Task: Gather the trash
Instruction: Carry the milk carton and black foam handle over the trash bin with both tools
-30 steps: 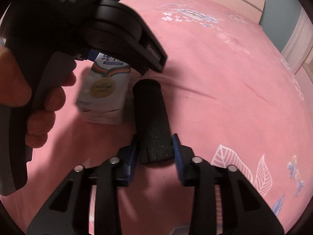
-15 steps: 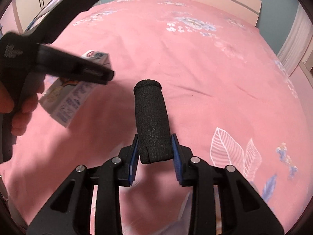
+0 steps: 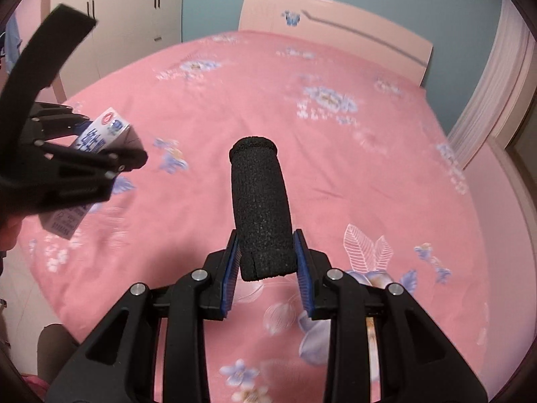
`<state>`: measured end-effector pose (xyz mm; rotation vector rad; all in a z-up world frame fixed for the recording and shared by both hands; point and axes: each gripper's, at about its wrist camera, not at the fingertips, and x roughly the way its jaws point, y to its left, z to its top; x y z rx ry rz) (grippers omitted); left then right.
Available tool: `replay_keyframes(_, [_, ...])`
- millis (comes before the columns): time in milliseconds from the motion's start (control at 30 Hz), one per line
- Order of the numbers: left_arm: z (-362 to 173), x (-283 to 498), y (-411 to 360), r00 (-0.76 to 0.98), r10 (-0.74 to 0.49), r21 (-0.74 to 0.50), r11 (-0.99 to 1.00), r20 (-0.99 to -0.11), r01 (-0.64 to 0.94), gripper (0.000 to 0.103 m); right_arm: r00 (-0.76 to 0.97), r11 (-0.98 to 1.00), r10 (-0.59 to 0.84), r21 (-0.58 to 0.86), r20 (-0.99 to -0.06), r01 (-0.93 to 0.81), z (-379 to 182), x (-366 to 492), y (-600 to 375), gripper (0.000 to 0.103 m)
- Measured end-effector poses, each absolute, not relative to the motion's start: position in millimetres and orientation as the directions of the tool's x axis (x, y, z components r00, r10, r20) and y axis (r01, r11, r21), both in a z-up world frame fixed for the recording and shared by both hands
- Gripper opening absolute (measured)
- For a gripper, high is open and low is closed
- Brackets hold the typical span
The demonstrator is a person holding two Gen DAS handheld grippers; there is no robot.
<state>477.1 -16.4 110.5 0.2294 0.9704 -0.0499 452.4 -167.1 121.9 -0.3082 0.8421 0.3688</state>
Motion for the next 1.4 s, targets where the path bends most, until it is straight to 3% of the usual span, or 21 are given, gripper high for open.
replay_keyframes(333, [181.0,354.6,-11.0,0.682,0.056,0.267,0.941,-0.729,0.208,0.049,0.694,0.878,0.220,-0.170,-0.686,-0.447,199.3,335.9,-150.2,0.032])
replay_keyframes(733, [182.9,250.5,-5.1,0.711,0.070,0.324,0.918,-0.700,0.229,0.049,0.721,0.860,0.258,-0.187,-0.643,-0.475,221.0,244.0,-149.0,0.032])
replay_keyframes(1067, [141.9,203.9,6.8,0.667,0.066,0.313,0.915,-0.742,0.256,0.049,0.687,0.851,0.271,-0.166,-0.675,-0.499,193.4,201.7,-150.1,0.032])
replay_keyframes(1400, [61.2,184.0,7.3,0.560,0.052,0.269,0.911,-0.827,0.312,0.049,0.594,0.844,0.274,-0.107,-0.757,-0.525,122.8,185.6,-146.0,0.032])
